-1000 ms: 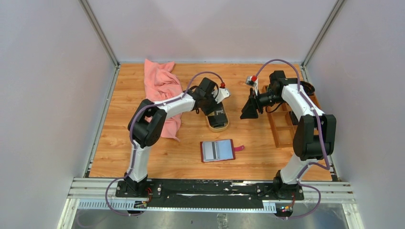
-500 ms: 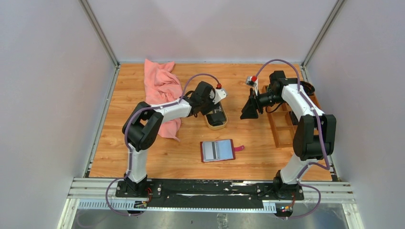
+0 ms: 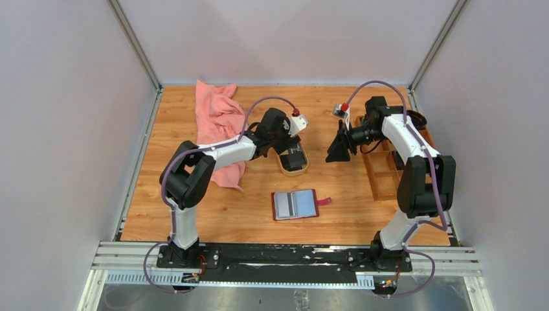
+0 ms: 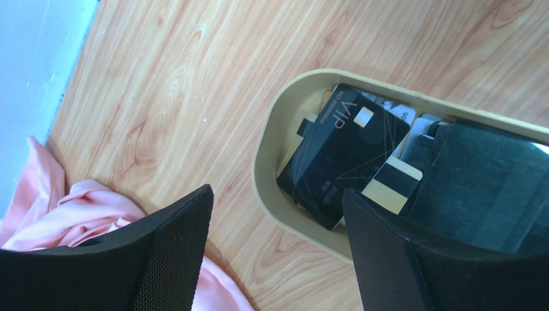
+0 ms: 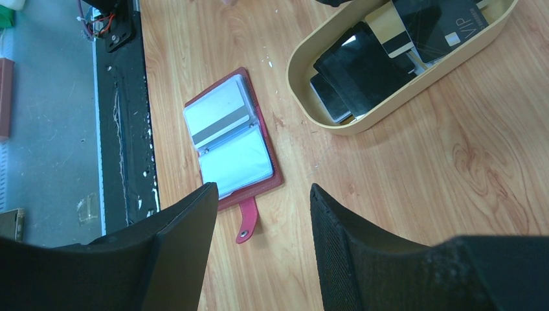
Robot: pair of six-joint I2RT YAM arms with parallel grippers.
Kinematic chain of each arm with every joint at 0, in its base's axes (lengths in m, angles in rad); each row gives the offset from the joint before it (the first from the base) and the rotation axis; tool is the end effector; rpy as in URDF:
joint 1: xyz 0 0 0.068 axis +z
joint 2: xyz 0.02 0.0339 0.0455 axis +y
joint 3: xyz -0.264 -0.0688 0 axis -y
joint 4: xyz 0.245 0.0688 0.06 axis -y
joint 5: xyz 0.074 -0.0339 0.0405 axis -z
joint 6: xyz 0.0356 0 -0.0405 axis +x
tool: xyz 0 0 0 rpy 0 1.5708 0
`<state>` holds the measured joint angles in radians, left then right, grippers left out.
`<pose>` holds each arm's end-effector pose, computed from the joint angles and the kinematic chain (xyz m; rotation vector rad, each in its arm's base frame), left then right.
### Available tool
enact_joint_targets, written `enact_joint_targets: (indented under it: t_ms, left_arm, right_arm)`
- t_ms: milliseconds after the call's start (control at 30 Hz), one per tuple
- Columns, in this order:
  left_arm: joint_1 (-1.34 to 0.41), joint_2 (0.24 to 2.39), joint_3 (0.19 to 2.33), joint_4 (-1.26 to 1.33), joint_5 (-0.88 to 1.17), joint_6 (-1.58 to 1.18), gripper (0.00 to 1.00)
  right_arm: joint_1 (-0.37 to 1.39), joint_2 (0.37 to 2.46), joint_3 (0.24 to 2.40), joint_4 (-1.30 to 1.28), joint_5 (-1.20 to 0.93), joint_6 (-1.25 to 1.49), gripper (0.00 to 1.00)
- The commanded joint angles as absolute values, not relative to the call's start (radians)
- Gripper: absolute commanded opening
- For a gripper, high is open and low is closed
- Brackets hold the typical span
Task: Put the credit cards into the card holder
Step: Pick up the credit card from the storage box.
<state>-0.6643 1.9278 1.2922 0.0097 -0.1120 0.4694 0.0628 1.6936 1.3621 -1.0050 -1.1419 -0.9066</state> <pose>0.3439 -0.2642 0.1996 1.1237 1.8823 0.0133 0.3215 0.0527 0.2661 -1.1763 1.8756 1.1873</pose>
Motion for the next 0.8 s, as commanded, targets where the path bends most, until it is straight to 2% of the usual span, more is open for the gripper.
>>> enact_joint_targets:
  t_ms: [0, 467, 767]
  left_arm:
    - [-0.676, 1.887, 1.265, 0.086, -0.055, 0.451, 0.79]
    - [-0.690, 1.989, 1.296, 0.118, 0.084, 0.498, 0.81]
    - [-0.703, 2.046, 1.330, 0.118, 0.058, 0.543, 0.81]
  right_arm:
    - [0.047, 1.704, 1.359, -1.040, -1.167, -0.929, 0.58]
    - [0.046, 1.706, 1.362, -1.045, -1.167, -0.934, 0.58]
    - [0.046, 1.713, 1.364, -1.050, -1.168, -0.939, 0.58]
